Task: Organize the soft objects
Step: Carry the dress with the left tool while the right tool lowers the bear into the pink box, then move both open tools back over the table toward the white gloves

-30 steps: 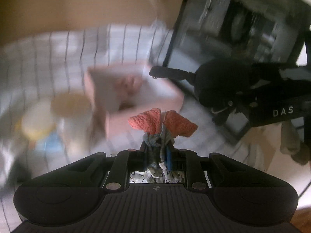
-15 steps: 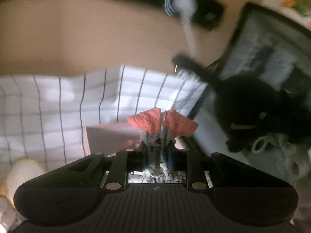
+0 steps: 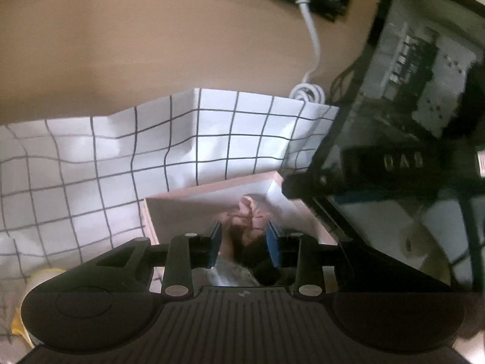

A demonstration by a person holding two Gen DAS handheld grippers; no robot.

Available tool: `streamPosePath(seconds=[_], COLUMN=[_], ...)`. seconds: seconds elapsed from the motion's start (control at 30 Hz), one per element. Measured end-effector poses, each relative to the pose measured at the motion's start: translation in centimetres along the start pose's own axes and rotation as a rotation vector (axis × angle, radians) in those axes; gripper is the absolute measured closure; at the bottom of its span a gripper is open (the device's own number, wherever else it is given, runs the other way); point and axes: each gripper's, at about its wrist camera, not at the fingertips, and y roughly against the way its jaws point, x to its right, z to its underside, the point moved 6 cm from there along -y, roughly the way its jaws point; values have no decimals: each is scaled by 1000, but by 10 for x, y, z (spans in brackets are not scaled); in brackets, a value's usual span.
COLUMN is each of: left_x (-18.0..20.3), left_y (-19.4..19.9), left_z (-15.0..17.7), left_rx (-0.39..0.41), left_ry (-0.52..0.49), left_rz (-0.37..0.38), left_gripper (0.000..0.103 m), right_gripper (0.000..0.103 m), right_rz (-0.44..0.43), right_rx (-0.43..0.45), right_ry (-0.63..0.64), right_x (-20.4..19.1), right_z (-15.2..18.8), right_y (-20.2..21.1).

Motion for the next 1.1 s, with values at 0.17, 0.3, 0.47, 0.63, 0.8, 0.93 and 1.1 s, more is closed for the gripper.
streamPosePath(seconds=[0.17, 0.3, 0.47, 0.63, 0.8, 0.93, 1.1], left_x=[0, -1, -16, -49, -108, -170, -226], left_y=[7, 33, 77, 126, 177, 213, 235], left_z=[-2, -6, -12, 1, 45, 97, 160], left_rx=[21, 115, 265, 336, 336, 298, 194], left_ry=[19, 66, 124, 186, 266, 379, 544], left_rz=[-9, 29, 20, -56, -183, -331, -433], left_gripper=[67, 67, 68, 68, 68, 68, 68], right_gripper=[16, 16, 16, 16, 16, 16, 16], right_rz=[-42, 51, 219, 213, 166, 88, 8], right_rx=[55, 151, 257, 231, 132, 50, -18], right_ry=[14, 80, 165, 250, 389, 517, 633], right_x=[-18, -24, -21, -24, -47, -80, -129], right_z=[-9, -2, 29, 73, 124, 160, 189], right_y=[19, 47, 76, 87, 76, 60, 39])
